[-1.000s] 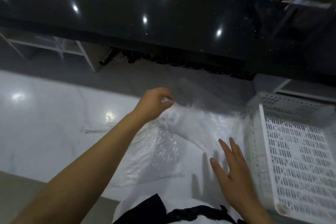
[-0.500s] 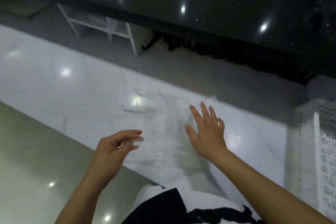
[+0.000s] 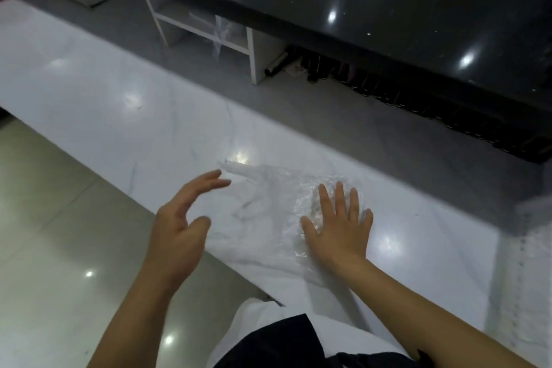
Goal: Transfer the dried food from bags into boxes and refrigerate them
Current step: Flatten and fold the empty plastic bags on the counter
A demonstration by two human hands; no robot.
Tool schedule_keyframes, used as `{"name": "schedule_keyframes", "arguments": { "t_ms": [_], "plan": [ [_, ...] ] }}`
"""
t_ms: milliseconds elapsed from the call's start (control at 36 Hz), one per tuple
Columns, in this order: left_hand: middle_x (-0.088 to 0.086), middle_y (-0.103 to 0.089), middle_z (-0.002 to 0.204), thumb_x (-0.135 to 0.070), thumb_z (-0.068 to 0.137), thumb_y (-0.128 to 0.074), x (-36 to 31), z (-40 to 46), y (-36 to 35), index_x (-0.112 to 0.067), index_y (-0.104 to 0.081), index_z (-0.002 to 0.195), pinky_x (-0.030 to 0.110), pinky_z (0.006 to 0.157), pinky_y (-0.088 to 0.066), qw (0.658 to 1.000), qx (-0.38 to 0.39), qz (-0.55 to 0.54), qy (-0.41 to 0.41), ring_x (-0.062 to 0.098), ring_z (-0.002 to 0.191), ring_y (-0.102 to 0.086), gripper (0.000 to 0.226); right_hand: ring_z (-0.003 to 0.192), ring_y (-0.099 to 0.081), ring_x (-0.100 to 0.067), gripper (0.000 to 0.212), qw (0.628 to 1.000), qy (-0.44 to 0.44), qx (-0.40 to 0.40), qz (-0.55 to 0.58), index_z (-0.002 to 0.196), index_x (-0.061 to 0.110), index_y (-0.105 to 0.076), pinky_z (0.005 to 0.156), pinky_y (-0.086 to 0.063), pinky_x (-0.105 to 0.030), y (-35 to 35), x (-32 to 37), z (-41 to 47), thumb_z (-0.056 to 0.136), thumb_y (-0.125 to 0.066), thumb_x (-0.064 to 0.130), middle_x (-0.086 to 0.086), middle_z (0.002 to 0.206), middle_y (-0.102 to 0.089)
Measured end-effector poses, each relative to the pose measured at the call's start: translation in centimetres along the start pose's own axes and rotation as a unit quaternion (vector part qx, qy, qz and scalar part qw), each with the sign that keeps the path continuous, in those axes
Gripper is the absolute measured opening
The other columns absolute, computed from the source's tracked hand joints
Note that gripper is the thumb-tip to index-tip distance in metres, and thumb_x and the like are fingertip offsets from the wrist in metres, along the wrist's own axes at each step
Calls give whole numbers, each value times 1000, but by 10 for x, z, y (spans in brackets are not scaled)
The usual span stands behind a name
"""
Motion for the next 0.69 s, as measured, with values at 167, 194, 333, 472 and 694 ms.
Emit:
{"name": "schedule_keyframes", "arguments": {
  "t_ms": [167, 194, 333, 472, 694],
  "plan": [
    [-16, -56, 139, 2, 78, -37, -35, 6, -110, -28, -64, 123, 17, 115, -30, 996, 46, 38, -66, 0, 137, -43, 62, 150, 26, -27, 74, 1000, -8, -11, 5, 155, 37, 18, 119, 14, -56, -7, 2, -7, 95, -11, 68, 0, 165, 24],
    [-13, -48, 148, -4, 82, -36, -24, 7, -137, -28, -59, 133, 23, 120, -24, 992, 92, 73, -53, 4, 144, -34, 61, 149, 28, -28, 79, 1000, -8, -6, -6, 154, 35, 22, 118, 16, -56, -8, 1, -7, 93, -14, 70, -1, 164, 27],
    [-3, 4, 169, -29, 104, -32, 64, 36, -190, -34, -6, 159, 44, 124, 8, 880, 175, 438, -57, 22, 154, 12, 61, 149, 29, -25, 77, 1000, 6, -28, -10, 153, 36, 25, 117, 19, -54, -11, -1, -6, 90, -3, 70, 1, 163, 28],
    [-2, 6, 168, -60, 100, -8, 103, 50, -164, -38, 1, 159, 47, 123, 10, 855, 155, 493, -47, 21, 154, 13, 63, 151, 21, -19, 64, 997, 20, -66, -14, 155, 38, 17, 120, 12, -53, -9, -19, -4, 98, -2, 62, 4, 167, 15],
    [-2, 11, 168, -66, 98, -8, 113, 54, -122, -37, 7, 158, 46, 124, 9, 853, 127, 506, -21, 22, 153, 16, 69, 152, 18, -19, 69, 997, -26, -72, -11, 157, 37, 10, 120, 13, -54, -2, -42, 6, 96, 2, 68, 5, 167, 15]
  ]
}}
Point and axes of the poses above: each hand's wrist, its own z-axis towards the middle knuckle, its own y-axis out of the back of the hand, x = y × z, the point moved 7 cm from there along z, towards the middle knuckle
